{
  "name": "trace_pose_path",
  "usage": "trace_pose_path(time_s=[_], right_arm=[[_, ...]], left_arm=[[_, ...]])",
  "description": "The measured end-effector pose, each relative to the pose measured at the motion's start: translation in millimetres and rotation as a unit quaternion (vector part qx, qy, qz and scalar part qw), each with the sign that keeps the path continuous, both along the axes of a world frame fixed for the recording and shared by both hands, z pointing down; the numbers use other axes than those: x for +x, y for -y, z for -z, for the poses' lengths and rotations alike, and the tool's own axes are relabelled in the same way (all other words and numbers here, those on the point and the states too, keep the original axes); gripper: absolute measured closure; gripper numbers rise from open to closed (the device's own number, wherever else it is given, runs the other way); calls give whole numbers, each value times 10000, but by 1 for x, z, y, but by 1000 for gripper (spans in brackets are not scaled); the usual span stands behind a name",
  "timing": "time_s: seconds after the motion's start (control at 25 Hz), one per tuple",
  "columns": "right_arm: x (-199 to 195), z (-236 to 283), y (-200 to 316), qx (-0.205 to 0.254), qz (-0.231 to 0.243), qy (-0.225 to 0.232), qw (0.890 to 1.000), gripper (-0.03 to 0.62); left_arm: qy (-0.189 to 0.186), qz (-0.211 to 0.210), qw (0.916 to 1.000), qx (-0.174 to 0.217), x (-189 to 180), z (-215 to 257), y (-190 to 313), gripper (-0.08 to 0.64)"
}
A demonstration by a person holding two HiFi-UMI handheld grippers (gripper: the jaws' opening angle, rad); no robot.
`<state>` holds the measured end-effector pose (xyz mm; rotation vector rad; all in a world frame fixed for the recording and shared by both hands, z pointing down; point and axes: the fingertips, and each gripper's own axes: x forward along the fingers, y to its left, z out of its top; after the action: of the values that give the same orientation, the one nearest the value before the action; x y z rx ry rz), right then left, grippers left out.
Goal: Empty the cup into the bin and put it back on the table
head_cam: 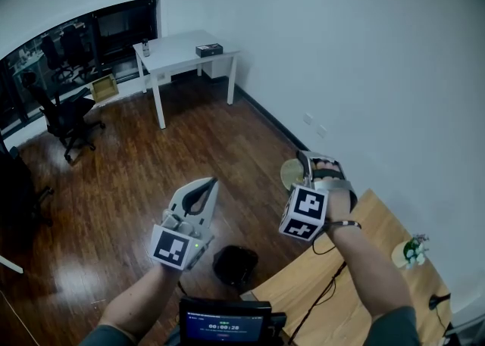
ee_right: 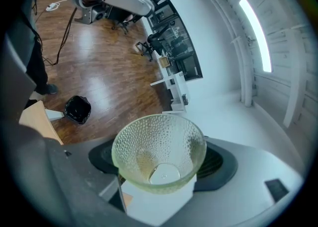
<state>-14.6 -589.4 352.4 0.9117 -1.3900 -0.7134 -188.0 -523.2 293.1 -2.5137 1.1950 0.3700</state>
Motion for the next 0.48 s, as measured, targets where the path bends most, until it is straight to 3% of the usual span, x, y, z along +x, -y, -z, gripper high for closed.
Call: trace_pose_path(time_s=[0.32, 0.48], right_arm=[[1, -2, 1, 4, 57, -192, 9998, 183], [2, -1, 2, 48, 107, -338, 9994, 183]], left_arm=[[-92, -102, 9996, -241, 3, -4, -2, 569], [-22, -5, 10000, -70, 1, -7, -1, 569]])
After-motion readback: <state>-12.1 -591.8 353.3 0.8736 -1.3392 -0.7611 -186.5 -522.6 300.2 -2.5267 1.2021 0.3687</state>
